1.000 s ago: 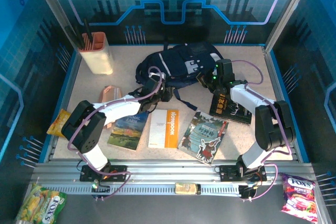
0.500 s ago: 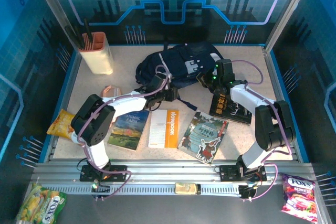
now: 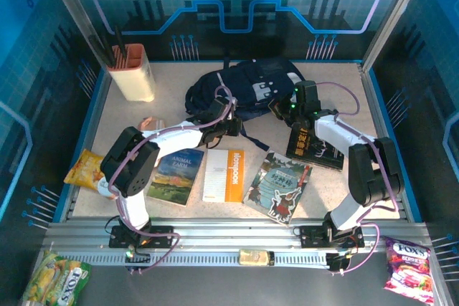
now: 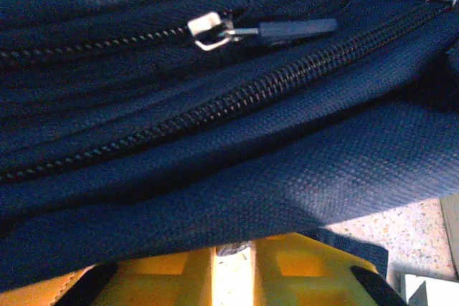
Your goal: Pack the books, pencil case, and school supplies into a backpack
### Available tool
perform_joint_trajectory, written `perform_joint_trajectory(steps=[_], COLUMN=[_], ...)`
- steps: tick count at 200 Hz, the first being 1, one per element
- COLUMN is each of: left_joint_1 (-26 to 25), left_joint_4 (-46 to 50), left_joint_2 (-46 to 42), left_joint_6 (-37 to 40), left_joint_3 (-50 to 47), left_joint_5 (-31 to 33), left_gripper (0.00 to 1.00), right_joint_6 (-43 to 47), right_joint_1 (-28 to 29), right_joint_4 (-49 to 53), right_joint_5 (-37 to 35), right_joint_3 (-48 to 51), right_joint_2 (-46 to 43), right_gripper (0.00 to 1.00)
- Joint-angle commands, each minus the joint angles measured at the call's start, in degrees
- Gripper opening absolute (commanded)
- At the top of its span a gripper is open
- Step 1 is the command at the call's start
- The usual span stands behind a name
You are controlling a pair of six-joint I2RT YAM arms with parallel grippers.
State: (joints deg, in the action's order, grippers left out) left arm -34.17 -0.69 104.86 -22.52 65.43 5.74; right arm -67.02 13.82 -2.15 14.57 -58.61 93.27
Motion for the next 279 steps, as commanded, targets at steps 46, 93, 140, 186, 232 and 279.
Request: perform_joint_trajectory(steps=[46, 93, 140, 186, 232, 279], left_joint_1=[1.3, 3.4, 6.4, 6.4, 5.0, 2.1], left_joint_4=[-0.7, -2.5, -2.3, -2.1, 0.9, -0.3], left_joint_2=[-4.9, -7.3, -9.4, -6.8, -2.5, 0.6], left_joint_6=[0.1, 0.8, 2.8, 6.6, 5.8, -1.1], left_joint_3=[-5.4, -9.1, -11.6, -7.2, -2.1, -1.5], left_joint_5=[1.3, 0.9, 3.9, -3.5, -7.8, -10.8], left_gripper=[0.00, 0.00, 0.00, 0.00, 0.00, 0.30], right_joint_6=[0.7, 1.5, 4.2, 8.5, 5.8, 5.3], right_joint_1=[-1.3, -1.6, -3.1, -6.3, -8.7, -8.8], right_joint_4=[-2.9, -2.2, -1.3, -1.2, -5.1, -4.6], right_joint_5=[1.9, 0.8, -0.5, -0.9, -1.1, 1.2], right_joint_3=[-2.1, -1.9, -3.5, -6.9, -0.9, -0.8], right_joint_2=[-0.3, -0.1, 2.0, 7.1, 3.7, 4.3], right_gripper=[0.00, 0.00, 0.00, 0.00, 0.15, 0.08])
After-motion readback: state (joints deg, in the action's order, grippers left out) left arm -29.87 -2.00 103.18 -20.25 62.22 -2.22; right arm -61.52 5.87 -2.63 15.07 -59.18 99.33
